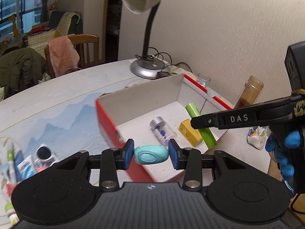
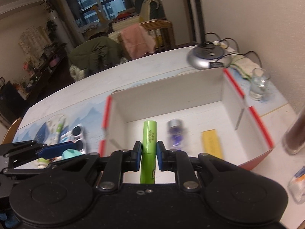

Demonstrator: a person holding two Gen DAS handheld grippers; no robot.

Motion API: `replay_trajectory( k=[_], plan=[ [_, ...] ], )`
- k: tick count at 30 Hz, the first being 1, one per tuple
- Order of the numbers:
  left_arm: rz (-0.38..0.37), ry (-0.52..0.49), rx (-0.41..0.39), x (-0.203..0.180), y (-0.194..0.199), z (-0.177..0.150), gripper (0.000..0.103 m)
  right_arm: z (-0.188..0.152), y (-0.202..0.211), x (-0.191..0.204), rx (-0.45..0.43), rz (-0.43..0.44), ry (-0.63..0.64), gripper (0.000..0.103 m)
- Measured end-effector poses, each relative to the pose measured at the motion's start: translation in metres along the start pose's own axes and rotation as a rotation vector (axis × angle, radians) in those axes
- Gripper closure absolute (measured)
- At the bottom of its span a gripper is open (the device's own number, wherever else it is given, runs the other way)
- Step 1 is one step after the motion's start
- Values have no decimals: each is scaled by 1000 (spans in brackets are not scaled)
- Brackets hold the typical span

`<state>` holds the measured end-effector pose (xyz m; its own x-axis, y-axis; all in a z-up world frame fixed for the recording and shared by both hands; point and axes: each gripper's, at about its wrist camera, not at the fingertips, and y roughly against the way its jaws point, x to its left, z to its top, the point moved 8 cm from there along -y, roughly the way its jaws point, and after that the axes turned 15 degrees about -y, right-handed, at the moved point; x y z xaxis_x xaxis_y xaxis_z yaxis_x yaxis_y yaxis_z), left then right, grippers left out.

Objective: Organize rigid objects
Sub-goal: 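Carry both items into the red box and open both tools to release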

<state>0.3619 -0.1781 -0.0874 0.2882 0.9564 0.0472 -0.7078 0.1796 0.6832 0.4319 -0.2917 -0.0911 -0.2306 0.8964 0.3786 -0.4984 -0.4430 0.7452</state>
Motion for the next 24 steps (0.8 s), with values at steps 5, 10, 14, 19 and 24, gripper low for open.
replay_trajectory(
  k=[5, 10, 14, 19, 24],
  plan=[
    [-19, -28, 50, -15, -35, 13, 64, 19, -9, -27, -1, -17, -9, 87],
    [-11, -23, 118, -18, -77, 20, 64, 35, -26, -50, 14, -28, -19, 87],
    [7, -3, 181, -14, -107, 20, 64, 47, -47, -63, 33, -33, -34, 87],
    [32, -36, 273, -11, -139, 18, 64, 56, -76, -72, 77, -36, -32, 87],
    [27, -28, 353, -5, -163, 14, 64, 60, -101, -75, 121, -36, -26, 87]
  ],
)
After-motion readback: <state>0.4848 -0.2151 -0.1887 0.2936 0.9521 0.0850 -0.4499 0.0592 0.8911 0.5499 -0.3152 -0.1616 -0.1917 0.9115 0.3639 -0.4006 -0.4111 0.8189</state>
